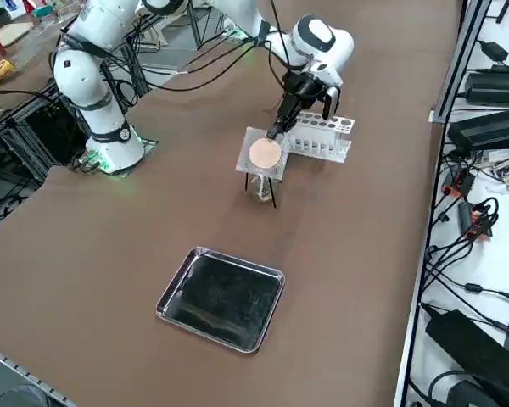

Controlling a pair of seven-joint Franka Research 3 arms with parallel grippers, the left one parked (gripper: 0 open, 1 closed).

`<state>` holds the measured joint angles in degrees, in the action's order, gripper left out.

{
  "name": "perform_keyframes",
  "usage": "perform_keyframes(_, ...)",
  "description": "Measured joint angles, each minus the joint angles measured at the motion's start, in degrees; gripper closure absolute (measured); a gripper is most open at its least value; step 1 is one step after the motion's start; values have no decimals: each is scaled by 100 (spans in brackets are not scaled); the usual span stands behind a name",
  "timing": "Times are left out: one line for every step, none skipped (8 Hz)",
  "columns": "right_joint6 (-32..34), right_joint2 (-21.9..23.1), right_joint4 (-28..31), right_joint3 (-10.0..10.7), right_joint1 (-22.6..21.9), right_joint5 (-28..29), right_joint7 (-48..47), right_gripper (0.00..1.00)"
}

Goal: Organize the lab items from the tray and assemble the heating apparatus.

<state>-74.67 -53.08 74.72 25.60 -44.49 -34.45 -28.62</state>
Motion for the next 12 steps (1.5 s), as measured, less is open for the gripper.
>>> perform_keyframes(9,-57,0,0,-15,-6,-39,98)
perform_keyframes(16,-84,0,0,-17,-10,-45,98)
perform_keyframes(20,-89,0,0,-21,-10,-45,98)
perform_keyframes(22,-89,0,0,-37,-10,-45,98)
perform_keyframes(27,-94,0,0,-58,-10,-45,98)
perform_keyframes(31,-109,0,0,-77,-10,-45,98)
perform_keyframes(31,-127,0,-2,-92,-10,-45,98)
perform_keyframes(32,-144,0,-3,-110,-9,-45,97)
perform_keyframes(33,-159,3,-4,-124,-8,-45,97)
perform_keyframes(34,-176,3,-4,-132,-8,-45,97)
perform_keyframes(34,-192,3,-4,-135,-8,-45,96)
perform_keyframes(34,-202,3,-4,-136,-3,-45,95)
